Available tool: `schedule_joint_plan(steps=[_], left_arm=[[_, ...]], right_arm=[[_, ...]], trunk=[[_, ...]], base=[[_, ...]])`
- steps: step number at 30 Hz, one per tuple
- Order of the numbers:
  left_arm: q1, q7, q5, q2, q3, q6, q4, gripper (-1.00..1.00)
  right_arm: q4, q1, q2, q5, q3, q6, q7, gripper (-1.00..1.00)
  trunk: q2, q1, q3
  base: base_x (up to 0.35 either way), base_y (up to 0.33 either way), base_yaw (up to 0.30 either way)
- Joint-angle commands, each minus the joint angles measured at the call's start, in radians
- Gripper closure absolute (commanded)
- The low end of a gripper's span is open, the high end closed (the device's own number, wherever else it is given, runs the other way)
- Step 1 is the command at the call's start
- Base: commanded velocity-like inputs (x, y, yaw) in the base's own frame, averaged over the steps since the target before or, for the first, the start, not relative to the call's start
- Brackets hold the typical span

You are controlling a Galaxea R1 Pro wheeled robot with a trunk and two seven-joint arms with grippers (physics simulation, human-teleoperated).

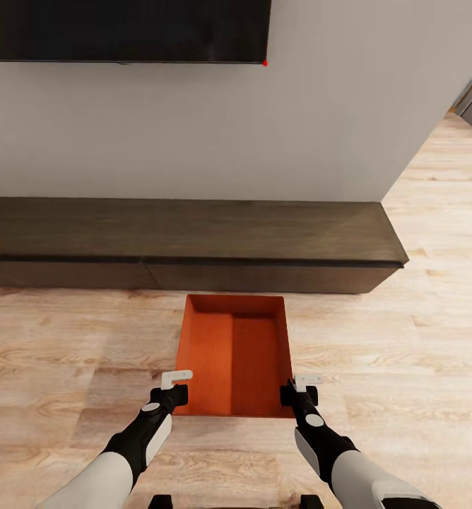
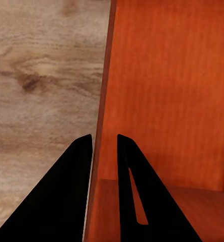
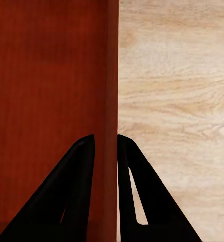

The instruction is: Move the two storage containers from the living room to the garage. In the garage, place one container on the floor and stack the other container on top of it (either order is fine).

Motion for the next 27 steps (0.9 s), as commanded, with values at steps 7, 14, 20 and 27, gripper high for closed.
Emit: schedule_joint_plan(steps=[7,14,20,27], left_arm=[[0.001,0.009,0.008,-0.001,0.003,0.003,0.002,1.0],[0.001,0.009,0.014,0.004,-0.006,0.005,0.011,1.0],[0.001,0.008,0.015,0.004,-0.009,0.004,0.024,1.0],[0.001,0.004,0.016,0.004,0.003,0.002,0.045,1.0]], right_arm=[[-0.005,-0.001,0.007,0.026,-0.037,-0.013,0.001,1.0],[0.014,0.005,0.003,0.017,-0.012,-0.013,-0.01,1.0],[0.016,0.005,-0.001,-0.03,0.027,-0.012,-0.009,1.0],[0.022,0.005,-0.004,-0.1,0.112,0.001,-0.02,1.0]], trunk=[[0.049,-0.027,0.022],[0.084,-0.046,0.037],[0.084,-0.046,0.037],[0.084,-0.046,0.037]], base=[[0.0,0.0,0.0],[0.0,0.0,0.0],[0.0,0.0,0.0],[0.0,0.0,0.0]])
